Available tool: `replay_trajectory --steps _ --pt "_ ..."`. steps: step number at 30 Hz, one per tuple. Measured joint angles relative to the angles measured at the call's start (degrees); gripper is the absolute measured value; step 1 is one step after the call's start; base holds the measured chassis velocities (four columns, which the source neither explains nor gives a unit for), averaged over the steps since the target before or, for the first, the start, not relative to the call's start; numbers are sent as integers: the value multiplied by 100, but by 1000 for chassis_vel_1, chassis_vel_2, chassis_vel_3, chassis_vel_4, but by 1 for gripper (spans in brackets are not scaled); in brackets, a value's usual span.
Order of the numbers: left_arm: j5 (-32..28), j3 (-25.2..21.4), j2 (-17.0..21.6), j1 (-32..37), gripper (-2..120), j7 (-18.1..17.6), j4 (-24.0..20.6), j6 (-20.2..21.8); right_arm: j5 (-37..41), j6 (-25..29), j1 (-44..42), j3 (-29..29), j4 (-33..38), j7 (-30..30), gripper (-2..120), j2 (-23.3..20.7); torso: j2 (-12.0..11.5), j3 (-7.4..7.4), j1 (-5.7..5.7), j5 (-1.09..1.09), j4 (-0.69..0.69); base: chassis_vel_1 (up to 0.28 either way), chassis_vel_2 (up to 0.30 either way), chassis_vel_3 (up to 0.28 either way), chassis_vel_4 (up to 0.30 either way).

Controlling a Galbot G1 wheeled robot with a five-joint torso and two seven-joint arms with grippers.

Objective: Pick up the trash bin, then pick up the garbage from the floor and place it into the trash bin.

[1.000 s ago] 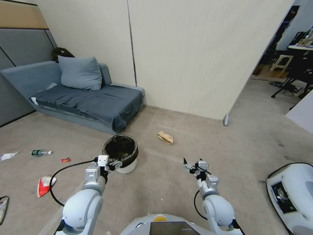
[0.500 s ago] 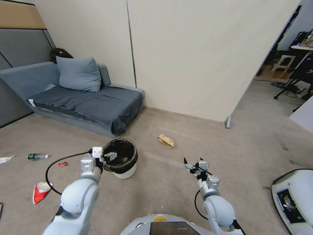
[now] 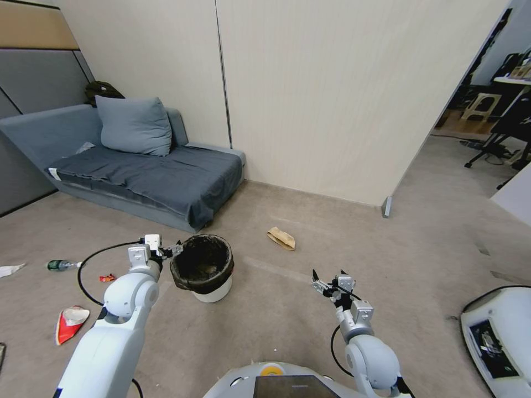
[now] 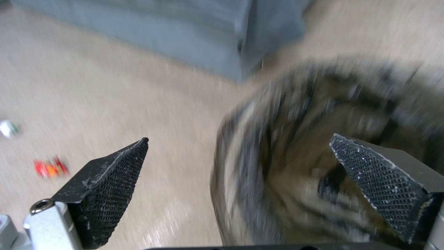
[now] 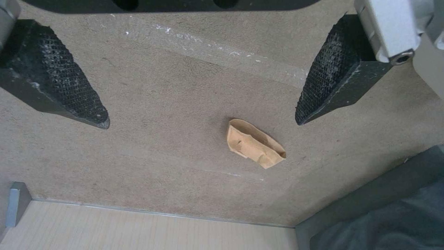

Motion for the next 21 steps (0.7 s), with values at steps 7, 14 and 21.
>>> replay_trajectory --steps 7,14,21 --pt "159 206 -19 -227 100 118 624 0 -12 0 31 -23 -49 5 100 -11 0 0 0 1 -2 0 0 0 0" --pt "252 172 -124 -356 100 160 867 1 -17 -4 48 -21 -66 5 100 -28 0 0 0 0 -2 0 0 0 0" --pt "196 233 -109 -524 100 202 1191 1 -57 -6 68 -49 -133 5 100 10 0 0 0 1 -2 0 0 0 0"
